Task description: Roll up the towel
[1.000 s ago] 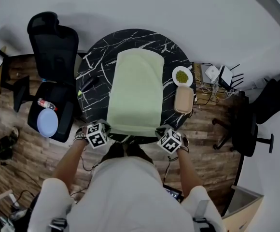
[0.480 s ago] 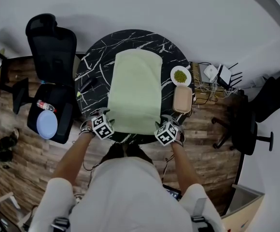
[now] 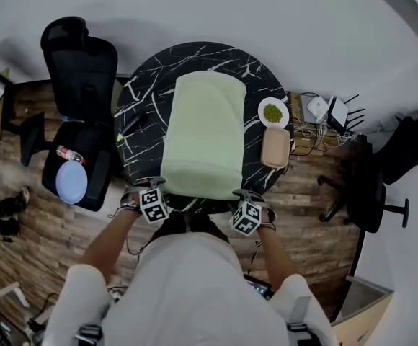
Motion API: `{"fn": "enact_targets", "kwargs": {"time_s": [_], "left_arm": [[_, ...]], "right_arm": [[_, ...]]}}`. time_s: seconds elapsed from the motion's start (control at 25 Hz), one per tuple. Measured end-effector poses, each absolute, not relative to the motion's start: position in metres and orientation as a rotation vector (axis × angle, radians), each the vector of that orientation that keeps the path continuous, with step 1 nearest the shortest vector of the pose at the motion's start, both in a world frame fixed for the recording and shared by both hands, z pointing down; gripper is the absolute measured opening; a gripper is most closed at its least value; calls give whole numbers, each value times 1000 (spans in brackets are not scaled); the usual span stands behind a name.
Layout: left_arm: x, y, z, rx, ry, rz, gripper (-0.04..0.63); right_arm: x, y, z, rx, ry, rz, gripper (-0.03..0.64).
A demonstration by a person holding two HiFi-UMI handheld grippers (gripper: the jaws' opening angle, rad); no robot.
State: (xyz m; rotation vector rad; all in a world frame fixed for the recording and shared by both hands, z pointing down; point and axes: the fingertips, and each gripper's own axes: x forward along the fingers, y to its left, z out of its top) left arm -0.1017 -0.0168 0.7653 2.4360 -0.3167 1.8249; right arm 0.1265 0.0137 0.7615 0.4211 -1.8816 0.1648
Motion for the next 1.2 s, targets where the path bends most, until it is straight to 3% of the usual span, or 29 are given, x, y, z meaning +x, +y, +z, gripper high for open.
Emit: {"fn": "enact_targets", "kwargs": {"time_s": [0.12, 0.28, 0.4, 0.44, 0.48, 1.2], "left_arm": [[-109, -14, 780, 2378, -300, 1881, 197], [-117, -13, 787, 2352, -329, 1923, 71], [-120, -11, 787, 2352, -357, 1920, 37], [-120, -11, 787, 2351, -363, 1918, 32], [-120, -10, 787, 2349, -366, 1916, 28], [-137, 101, 755, 2261, 13, 1822, 18]], "right_arm": [[130, 21, 777, 386, -1833, 140, 141], [138, 24, 791, 399, -1803, 167, 130], [139, 21, 791, 414, -1807, 159, 115], [140, 19, 790, 425, -1804, 145, 36], [141, 18, 790, 435, -1800, 138, 20], [130, 124, 750, 209, -1846, 447, 12]]}}
